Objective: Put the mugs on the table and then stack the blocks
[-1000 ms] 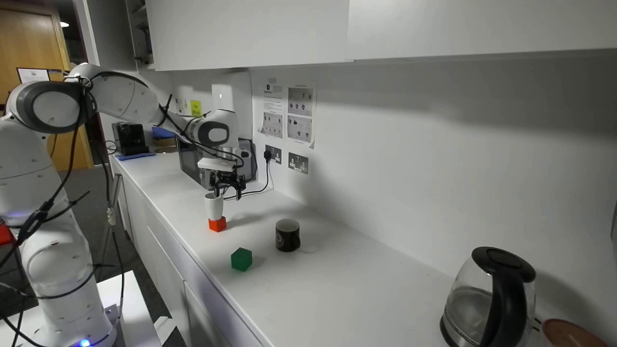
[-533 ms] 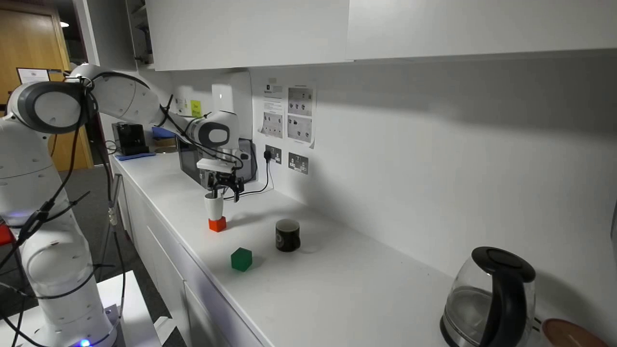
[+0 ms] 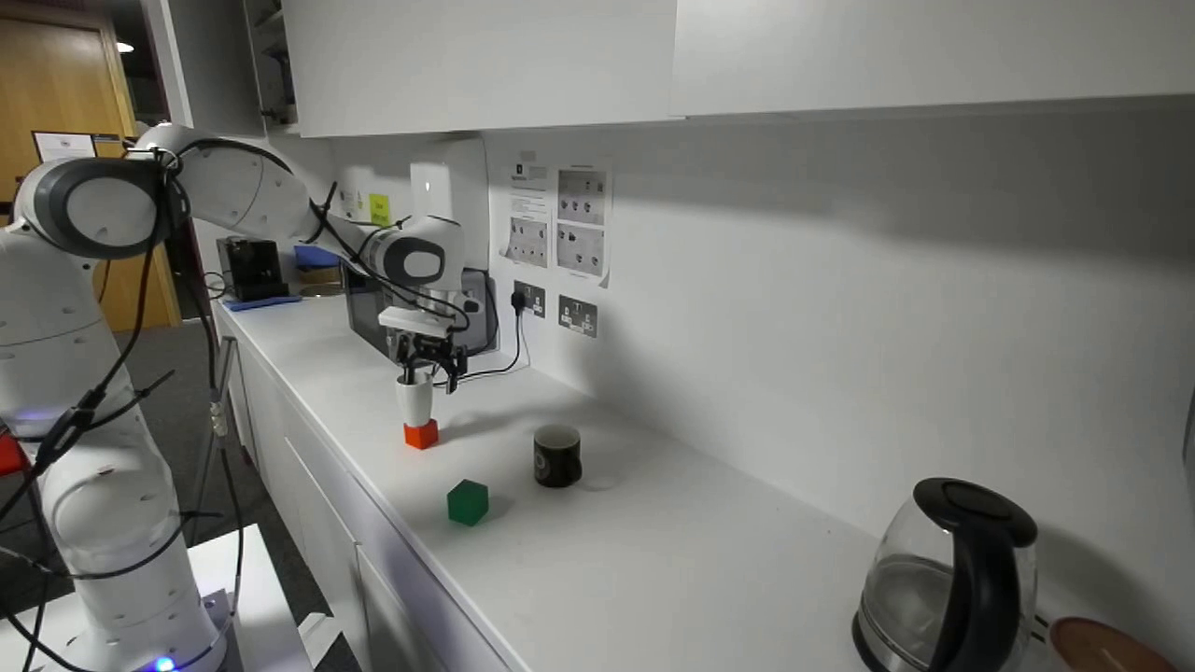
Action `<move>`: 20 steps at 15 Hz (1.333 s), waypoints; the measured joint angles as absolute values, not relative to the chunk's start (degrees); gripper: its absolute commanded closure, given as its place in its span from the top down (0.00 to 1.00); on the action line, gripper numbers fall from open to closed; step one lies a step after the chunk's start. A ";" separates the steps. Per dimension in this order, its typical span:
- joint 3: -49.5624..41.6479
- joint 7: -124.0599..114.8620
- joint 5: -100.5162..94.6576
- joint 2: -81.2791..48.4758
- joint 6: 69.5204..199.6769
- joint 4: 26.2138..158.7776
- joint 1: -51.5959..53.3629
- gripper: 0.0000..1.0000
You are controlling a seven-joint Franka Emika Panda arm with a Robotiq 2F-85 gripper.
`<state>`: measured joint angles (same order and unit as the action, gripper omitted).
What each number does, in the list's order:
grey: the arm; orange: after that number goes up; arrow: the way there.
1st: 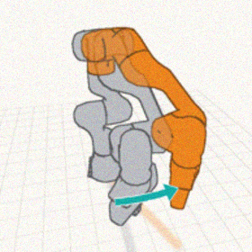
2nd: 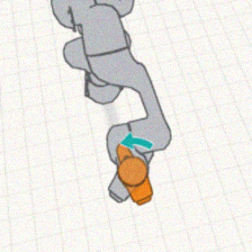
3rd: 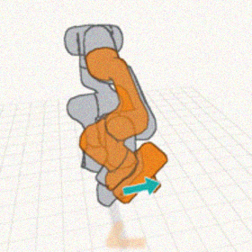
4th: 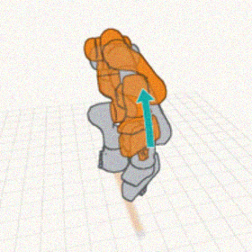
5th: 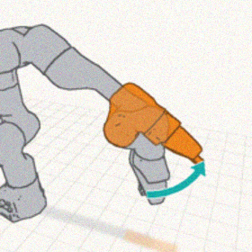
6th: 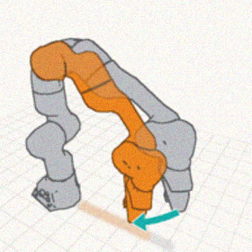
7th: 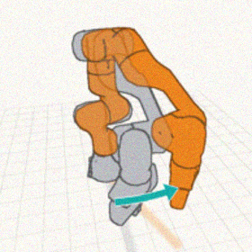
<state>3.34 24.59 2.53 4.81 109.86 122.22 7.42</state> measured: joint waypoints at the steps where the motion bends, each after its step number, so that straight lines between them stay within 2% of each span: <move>1: 3.34 24.77 2.70 4.81 109.85 122.22 7.42 1.00; 8: 3.67 25.49 3.33 4.37 109.85 122.17 7.52 1.00; 9: 3.74 25.49 3.33 4.08 109.85 122.09 7.54 0.82; 10: 3.83 25.49 3.33 3.75 109.85 121.95 7.54 0.74; 18: 5.07 25.48 3.33 2.31 109.85 121.53 7.63 0.12; 20: 5.41 25.38 3.33 2.24 109.84 121.47 7.64 0.00</move>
<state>5.41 25.38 3.33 2.24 109.84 121.47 7.64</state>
